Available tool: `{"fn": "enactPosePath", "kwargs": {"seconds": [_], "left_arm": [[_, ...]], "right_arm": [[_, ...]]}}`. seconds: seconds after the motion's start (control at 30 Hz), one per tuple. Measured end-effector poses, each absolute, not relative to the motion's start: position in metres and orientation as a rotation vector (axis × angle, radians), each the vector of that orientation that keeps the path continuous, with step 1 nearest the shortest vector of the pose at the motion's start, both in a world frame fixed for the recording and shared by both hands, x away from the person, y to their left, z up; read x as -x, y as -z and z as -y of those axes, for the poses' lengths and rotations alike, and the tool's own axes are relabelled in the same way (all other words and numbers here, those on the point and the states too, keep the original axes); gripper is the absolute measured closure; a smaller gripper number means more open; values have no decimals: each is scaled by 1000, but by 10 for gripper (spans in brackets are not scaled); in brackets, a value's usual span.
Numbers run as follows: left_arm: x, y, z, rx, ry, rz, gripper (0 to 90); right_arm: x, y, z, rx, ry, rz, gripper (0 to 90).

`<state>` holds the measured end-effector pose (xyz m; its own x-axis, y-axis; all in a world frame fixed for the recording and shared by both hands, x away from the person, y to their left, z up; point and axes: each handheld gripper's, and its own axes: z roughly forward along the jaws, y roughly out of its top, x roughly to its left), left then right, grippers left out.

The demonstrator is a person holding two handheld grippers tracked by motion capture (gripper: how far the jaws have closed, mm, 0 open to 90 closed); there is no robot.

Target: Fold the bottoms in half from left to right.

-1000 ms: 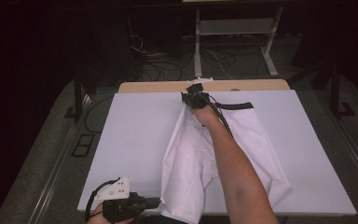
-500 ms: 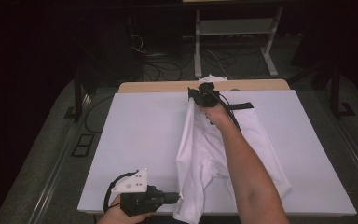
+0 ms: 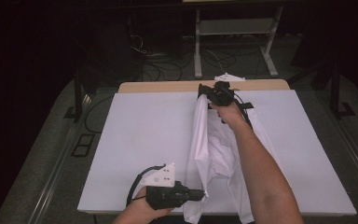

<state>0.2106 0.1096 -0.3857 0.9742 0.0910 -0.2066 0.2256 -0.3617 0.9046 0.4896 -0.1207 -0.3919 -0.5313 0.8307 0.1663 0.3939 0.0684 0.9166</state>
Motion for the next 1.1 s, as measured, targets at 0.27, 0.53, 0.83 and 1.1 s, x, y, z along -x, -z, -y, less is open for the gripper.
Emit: {"fn": "enactPosePath", "kwargs": {"seconds": [0.27,0.53,0.83,1.1], "left_arm": [[-214,386,-80,-1943,181,-178,887],[-219,386,-52,-1942,212,-142,887],[-224,385,-21,-1928,240,-102,887],[-229,385,8,-1924,277,-66,887]], "right_arm": [[-485,393,148,-1224,-1467,-1903,848],[-483,395,175,-1270,-1468,-1869,848],[-484,398,199,-1309,-1444,-1858,848],[-480,403,221,-1338,-1425,-1828,848]]}}
